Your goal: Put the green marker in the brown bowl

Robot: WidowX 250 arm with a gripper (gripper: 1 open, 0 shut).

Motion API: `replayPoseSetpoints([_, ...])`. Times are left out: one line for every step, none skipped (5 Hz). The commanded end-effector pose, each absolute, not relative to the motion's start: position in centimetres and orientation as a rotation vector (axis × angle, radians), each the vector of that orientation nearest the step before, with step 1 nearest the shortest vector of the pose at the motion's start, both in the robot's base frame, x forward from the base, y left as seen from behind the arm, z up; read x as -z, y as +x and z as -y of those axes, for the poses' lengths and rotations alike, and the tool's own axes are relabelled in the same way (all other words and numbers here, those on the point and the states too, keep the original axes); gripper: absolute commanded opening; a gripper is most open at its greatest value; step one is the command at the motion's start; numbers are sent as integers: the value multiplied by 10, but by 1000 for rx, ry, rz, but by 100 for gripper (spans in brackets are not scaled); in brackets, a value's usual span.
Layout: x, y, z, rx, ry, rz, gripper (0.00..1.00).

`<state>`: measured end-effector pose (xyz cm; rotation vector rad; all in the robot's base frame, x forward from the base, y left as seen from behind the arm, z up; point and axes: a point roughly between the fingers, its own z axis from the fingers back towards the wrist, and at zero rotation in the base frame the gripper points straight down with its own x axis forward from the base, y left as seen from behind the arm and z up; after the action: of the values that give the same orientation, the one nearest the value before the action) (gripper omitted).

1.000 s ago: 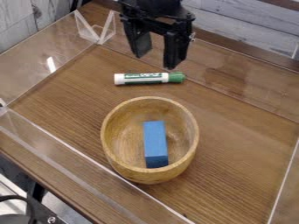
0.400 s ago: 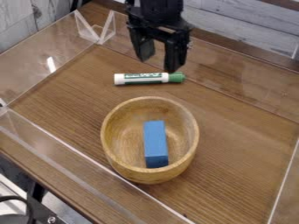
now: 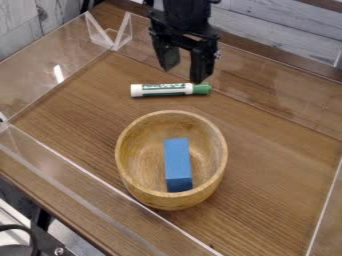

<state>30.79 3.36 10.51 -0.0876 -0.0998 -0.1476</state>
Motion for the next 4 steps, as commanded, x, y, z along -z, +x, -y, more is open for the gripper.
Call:
replayPoseSetpoints([-116,321,-40,146,-71,162,100])
replayPoseSetpoints([-109,326,-42,150,-68,162,100])
replayPoseSetpoints([-103,330,-45,152,-66,162,100])
replayPoseSetpoints([-98,333,-48,153,-64,161,100])
